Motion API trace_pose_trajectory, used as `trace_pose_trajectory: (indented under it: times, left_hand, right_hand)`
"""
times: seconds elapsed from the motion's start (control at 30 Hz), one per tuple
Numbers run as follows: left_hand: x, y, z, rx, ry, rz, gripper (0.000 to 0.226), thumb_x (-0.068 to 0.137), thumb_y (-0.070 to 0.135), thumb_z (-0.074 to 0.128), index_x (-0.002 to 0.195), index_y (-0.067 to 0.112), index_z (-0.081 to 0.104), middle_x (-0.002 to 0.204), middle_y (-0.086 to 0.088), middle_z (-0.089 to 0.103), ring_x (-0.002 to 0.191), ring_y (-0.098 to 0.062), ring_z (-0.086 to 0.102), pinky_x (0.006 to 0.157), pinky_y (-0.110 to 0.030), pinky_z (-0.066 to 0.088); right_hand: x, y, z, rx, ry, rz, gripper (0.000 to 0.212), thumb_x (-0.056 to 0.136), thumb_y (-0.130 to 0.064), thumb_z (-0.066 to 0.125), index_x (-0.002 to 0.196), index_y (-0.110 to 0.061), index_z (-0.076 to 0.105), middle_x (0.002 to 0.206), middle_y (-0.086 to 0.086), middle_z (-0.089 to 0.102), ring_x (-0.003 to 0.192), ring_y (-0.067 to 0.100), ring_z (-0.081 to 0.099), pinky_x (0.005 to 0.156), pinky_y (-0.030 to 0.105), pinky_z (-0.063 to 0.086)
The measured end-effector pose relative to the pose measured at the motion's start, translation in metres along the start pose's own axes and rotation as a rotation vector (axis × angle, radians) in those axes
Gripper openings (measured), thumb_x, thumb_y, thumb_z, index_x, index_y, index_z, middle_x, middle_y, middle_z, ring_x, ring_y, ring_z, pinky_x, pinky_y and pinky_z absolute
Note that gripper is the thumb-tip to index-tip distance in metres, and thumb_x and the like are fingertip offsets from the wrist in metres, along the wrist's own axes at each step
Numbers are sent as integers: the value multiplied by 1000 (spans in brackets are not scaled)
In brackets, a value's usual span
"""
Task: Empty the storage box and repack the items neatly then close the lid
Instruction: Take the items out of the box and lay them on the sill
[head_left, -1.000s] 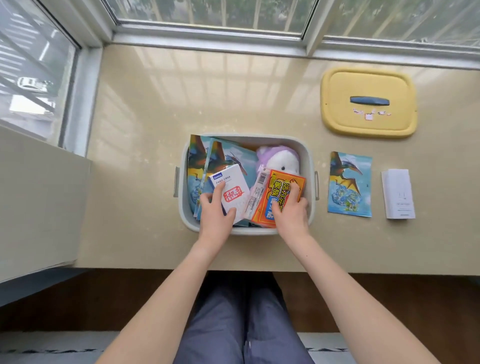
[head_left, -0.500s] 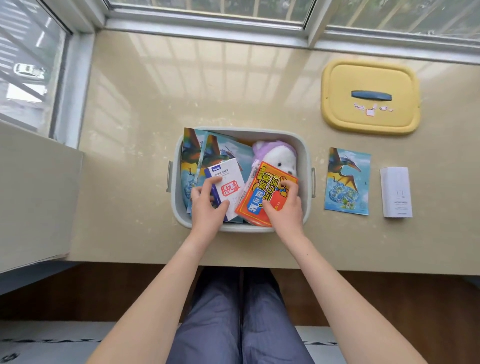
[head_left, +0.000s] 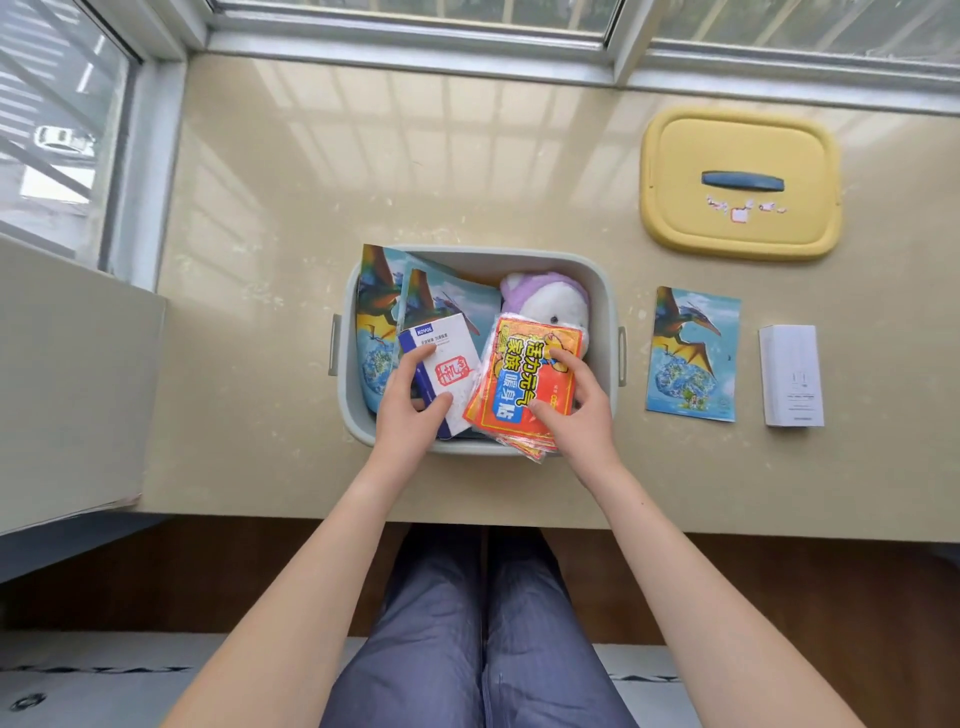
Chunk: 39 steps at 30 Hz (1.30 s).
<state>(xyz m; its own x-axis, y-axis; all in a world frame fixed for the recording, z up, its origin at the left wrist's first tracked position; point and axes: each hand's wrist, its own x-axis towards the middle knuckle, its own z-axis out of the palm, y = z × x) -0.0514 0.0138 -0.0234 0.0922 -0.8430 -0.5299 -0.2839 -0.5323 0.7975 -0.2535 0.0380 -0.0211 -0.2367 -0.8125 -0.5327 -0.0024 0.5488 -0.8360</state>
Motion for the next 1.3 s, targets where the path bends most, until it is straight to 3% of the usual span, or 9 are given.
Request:
trace_pose_trajectory:
  times: [0.13, 0.23, 0.43, 0.63, 0.83, 1.03, 1.3]
  left_hand:
    - [-8, 5, -5, -32, -2, -6, 54, 92, 7, 62, 130, 42, 46, 133, 0, 54, 102, -16, 65, 72, -26, 60]
    - [-18, 15, -15, -100, 33, -30, 58, 92, 4, 61, 134, 41, 44, 122, 7, 59, 96, -12, 66, 68, -25, 59]
    - [-48, 47, -38, -176, 82, 2, 62, 89, 4, 67, 138, 32, 42, 117, 6, 57, 95, -8, 63, 57, -18, 56]
    - [-86, 75, -61, -240, 88, 57, 56, 88, 4, 66, 134, 30, 48, 119, -3, 64, 102, -6, 63, 60, -17, 54]
    - [-113, 81, -79, -274, 89, 75, 56, 76, 20, 65, 124, 44, 51, 113, -3, 70, 110, -17, 64, 72, -36, 59]
    - [-133, 61, -88, -344, 178, 5, 52, 91, 4, 60, 122, 45, 52, 114, -4, 69, 109, -20, 65, 59, -24, 55]
    - [-161, 26, -122, -464, 349, -85, 53, 92, 2, 59, 129, 38, 51, 117, -6, 69, 106, -19, 67, 59, -19, 53]
  right_hand:
    - [-3, -13, -2, 14, -18, 5, 64, 81, 12, 69, 133, -24, 57, 122, 2, 65, 100, 2, 68, 70, 20, 56]
    - [-10, -23, -6, 27, 4, -13, 63, 81, 13, 69, 132, -21, 58, 120, 2, 65, 96, 0, 68, 68, 18, 56]
    - [-34, -53, -21, 44, 12, -60, 63, 81, 10, 71, 131, -27, 59, 123, 5, 64, 104, 11, 67, 65, 20, 57]
    - [-74, -92, -44, 43, 3, -138, 61, 82, 7, 72, 131, -28, 59, 124, 3, 63, 101, 7, 67, 63, 21, 57]
    - [-97, -106, -53, 11, -11, -198, 60, 84, 3, 72, 132, -31, 58, 127, 3, 60, 105, 12, 66, 63, 22, 58]
    - [-93, -101, -34, -18, -135, -140, 60, 83, 0, 74, 128, -38, 59, 128, 1, 60, 104, 14, 68, 67, 30, 61]
    - [-97, -98, 17, -96, -306, -132, 61, 82, 3, 73, 130, -32, 58, 115, -10, 65, 96, 8, 70, 70, 29, 61]
